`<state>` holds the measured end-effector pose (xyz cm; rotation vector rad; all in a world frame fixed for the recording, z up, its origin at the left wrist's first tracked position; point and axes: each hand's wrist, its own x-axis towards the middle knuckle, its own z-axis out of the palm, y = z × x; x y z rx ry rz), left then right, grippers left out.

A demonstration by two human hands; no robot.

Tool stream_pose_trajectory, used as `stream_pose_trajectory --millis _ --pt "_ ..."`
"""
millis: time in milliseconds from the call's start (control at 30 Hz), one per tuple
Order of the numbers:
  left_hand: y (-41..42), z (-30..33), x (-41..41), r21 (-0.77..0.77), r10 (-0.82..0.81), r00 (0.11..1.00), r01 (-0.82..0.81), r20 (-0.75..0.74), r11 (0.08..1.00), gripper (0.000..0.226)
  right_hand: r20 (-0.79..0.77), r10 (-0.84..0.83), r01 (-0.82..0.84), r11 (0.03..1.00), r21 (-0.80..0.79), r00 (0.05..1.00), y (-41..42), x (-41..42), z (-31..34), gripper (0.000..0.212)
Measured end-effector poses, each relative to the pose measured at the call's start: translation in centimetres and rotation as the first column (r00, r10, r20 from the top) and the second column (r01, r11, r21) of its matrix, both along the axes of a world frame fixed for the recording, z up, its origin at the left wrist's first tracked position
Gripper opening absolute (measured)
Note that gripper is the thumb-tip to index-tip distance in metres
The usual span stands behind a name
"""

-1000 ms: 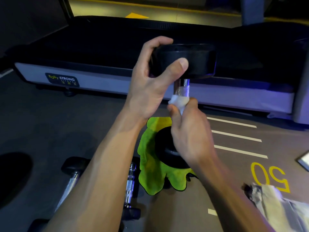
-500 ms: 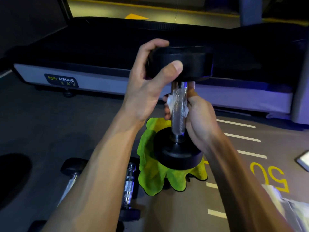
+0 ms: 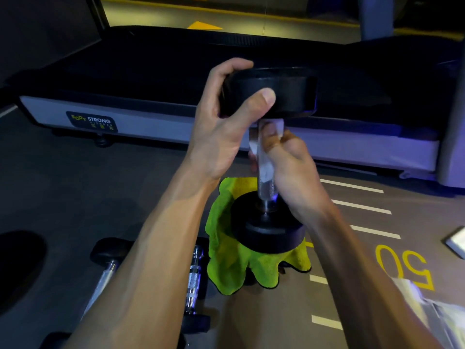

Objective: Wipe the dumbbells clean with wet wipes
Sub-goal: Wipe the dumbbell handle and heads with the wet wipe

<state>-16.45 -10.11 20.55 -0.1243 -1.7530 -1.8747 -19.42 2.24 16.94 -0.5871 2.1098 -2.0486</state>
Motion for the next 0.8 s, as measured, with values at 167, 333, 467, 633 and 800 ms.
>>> stream_pose_trajectory --millis 167,333,467,633,800 --pt "0.3 0.0 0.4 0.013 -0.067 0.998 0.067 -0.014 0.998 0.049 0.408 0.213 -0.002 0.888 -0.46 0.888 0.4 -0.5 1.3 0.044" --pt "0.3 0.1 0.3 0.003 -0.073 0.997 0.073 -0.02 0.997 0.051 0.324 0.058 0.126 0.846 -0.519 0.944 0.1 -0.1 1.0 0.031" --pt "0.6 0.0 0.5 -0.015 -0.085 0.996 0.084 -0.031 0.996 0.052 0.293 0.078 0.107 0.817 -0.567 0.953 0.6 0.5 0.8 0.029" --pt "0.8 0.1 0.7 -0.021 -0.088 0.996 0.087 -0.029 0.996 0.054 0.157 -0.065 0.127 0.898 -0.422 0.985 0.5 1.5 0.3 0.05" --pt "1.2 0.1 0.8 -0.046 -0.082 0.996 0.08 -0.032 0.996 0.055 -0.12 -0.399 0.379 0.912 -0.157 0.909 -0.9 3.2 0.4 0.052"
